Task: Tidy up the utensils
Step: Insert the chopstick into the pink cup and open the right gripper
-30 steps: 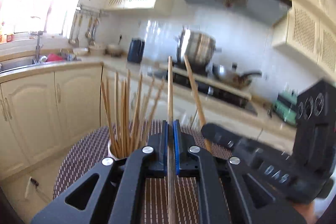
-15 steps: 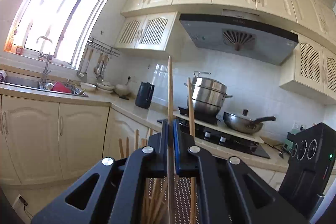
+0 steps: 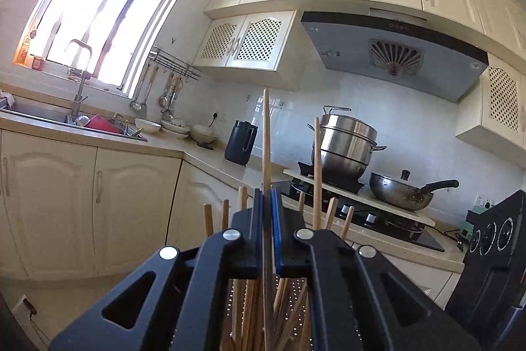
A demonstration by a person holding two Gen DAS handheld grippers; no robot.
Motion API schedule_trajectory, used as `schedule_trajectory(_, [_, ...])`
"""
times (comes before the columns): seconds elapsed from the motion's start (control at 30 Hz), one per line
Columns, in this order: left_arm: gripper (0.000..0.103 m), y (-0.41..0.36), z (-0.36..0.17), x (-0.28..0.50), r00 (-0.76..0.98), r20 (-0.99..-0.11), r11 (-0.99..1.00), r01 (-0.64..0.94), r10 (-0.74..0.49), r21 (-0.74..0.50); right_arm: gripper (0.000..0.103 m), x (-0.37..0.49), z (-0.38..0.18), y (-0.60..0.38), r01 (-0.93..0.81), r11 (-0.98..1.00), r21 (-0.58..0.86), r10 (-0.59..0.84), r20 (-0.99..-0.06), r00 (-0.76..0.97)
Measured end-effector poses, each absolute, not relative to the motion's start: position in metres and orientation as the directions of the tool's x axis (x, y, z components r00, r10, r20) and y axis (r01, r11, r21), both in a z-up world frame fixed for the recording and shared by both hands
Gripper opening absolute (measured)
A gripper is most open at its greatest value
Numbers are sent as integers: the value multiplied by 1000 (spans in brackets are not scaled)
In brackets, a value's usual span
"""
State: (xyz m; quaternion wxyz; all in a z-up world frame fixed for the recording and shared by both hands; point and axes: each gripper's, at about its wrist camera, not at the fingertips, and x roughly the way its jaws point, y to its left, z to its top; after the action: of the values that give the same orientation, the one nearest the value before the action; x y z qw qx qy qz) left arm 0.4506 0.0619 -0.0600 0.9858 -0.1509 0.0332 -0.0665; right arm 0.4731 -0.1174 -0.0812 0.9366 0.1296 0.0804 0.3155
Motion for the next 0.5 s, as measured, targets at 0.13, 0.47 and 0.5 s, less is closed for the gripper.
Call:
schedule_trajectory(0.13, [5, 62, -69, 443, 989, -67, 949, 108, -134, -297, 6, 462, -82, -119, -577, 767, 279, 618, -81, 782])
schedule_trajectory(0.47, [5, 63, -54, 421, 997, -1, 953, 68, -71, -295, 6, 439, -79, -130, -577, 779, 247, 614, -111, 782])
schedule_trajectory(0.5, [5, 62, -52, 421, 998, 11, 954, 60, -60, -292, 6, 438, -80, -131, -577, 779, 246, 614, -114, 781])
